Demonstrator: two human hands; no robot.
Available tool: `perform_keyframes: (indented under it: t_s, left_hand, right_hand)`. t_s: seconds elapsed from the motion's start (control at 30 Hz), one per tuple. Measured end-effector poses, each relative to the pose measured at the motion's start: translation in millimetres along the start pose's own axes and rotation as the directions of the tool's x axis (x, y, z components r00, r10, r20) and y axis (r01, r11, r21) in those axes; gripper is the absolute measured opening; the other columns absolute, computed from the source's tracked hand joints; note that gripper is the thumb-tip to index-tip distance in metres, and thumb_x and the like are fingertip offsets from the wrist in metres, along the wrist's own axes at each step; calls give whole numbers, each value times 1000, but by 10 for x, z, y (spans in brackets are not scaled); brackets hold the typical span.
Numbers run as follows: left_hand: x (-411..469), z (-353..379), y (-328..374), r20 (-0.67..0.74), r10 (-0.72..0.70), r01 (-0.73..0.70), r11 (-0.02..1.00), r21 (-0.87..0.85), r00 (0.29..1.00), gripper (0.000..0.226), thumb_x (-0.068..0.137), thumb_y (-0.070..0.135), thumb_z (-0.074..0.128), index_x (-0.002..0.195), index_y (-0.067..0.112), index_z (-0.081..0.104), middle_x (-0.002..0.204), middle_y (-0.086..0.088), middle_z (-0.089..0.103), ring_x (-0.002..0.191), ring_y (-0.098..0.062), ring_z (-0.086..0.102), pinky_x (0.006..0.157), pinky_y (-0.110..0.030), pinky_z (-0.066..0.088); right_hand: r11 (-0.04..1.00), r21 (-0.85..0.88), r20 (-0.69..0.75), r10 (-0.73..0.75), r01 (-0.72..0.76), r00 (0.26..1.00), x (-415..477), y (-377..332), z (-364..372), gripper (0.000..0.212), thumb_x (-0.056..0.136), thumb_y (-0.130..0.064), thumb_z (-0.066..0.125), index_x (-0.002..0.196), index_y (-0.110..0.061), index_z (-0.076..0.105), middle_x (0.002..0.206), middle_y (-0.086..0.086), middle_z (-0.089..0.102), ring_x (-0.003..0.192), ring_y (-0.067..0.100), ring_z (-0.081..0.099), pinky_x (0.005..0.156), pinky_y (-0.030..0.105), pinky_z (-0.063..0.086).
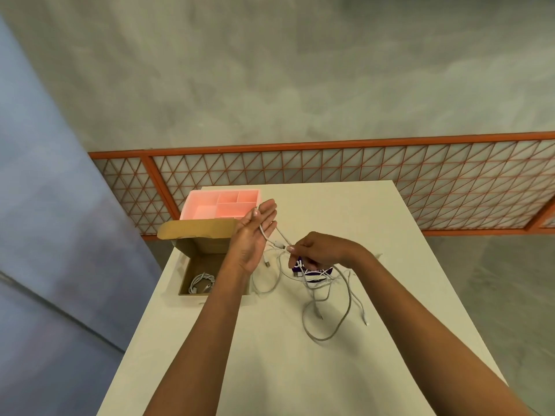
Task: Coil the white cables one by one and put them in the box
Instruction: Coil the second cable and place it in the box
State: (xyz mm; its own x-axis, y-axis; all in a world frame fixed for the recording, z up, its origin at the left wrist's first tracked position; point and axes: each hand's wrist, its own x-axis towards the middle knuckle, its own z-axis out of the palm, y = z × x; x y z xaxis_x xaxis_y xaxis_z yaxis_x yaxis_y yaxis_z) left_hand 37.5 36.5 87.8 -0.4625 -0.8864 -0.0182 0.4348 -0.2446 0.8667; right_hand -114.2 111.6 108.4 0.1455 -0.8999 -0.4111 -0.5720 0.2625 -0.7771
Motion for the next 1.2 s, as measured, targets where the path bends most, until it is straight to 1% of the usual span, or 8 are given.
perform_keyframes:
  t_s: [0.2, 0.4, 0.5, 0.6, 0.73, 0.9, 1.0, 1.2]
  left_hand:
    - [-24, 39, -59, 67, -79, 51, 936, 347, 995, 33, 103, 17, 32, 122, 0, 54, 126, -19, 59, 120, -30, 56, 107, -35, 40]
    - [-86, 118, -52, 156, -192, 57, 786, 615, 969, 32, 104, 31, 30, 121, 22, 55, 83, -3, 72, 73, -18, 70, 83, -31, 52]
    - [-127, 135, -37, 163, -244, 82, 758, 647, 956, 30, 105, 28, 28, 114, 25, 57, 69, -9, 68, 40, -12, 49, 61, -31, 48]
    - [-161, 94, -28, 235, -319, 145, 824, 548, 918, 42, 105, 21, 20, 121, 16, 59, 47, -3, 52, 30, -7, 24, 76, -29, 50]
    - [-195, 61, 30, 352, -324, 267, 943, 201, 878, 48, 103, 30, 23, 121, 2, 58, 40, 1, 38, 25, -5, 17, 38, -15, 32]
    - [-212, 65, 38, 387, -310, 310, 949, 62, 868, 45, 96, 34, 34, 111, 2, 63, 38, 3, 33, 24, -3, 17, 30, -15, 19]
    - [-219, 27, 10, 418, -293, 345, 937, -52, 860, 38, 97, 30, 36, 99, 6, 65, 37, 6, 35, 23, -1, 23, 30, -16, 19]
    - [-176, -36, 42, 551, -269, 391, 913, -116, 790, 24, 88, 31, 65, 86, 10, 54, 41, 6, 41, 23, -1, 33, 32, -15, 33]
  right_hand:
    - [947, -320, 3, -33, 32, 999, -152, -263, -198, 49, 100, -43, 38, 96, -8, 72, 51, -2, 43, 49, 15, 33, 52, 20, 31]
    - [876, -477, 99, -18, 64, 995, -267, -463, -317, 38, 101, -32, 38, 102, -10, 68, 60, -6, 46, 52, 7, 40, 48, 9, 32]
    - [896, -435, 13, -97, 93, 995, -312, -480, -453, 25, 98, -25, 48, 98, -10, 68, 62, -6, 49, 57, 9, 41, 53, 17, 33]
    - [917, -383, -155, -184, 113, 971, -329, -476, -572, 20, 94, -30, 56, 92, -14, 68, 65, -6, 53, 61, 6, 45, 56, 20, 33]
    - [943, -293, -307, -246, 155, 919, -291, -403, -626, 25, 91, -33, 60, 87, -10, 69, 69, -7, 57, 65, 4, 51, 60, 19, 36]
    - [954, -231, -439, -278, 191, 855, -221, -307, -515, 27, 91, -34, 60, 85, -10, 70, 65, -8, 55, 60, 3, 50, 54, 10, 37]
    - [970, -151, -395, -236, 190, 888, -212, -266, -494, 29, 93, -37, 55, 87, -12, 69, 73, -5, 60, 61, 5, 48, 60, 19, 37]
    - [965, 234, -50, -111, 120, 993, -221, -195, -371, 46, 101, -39, 35, 103, -6, 67, 75, -12, 68, 46, 6, 25, 44, 16, 23]
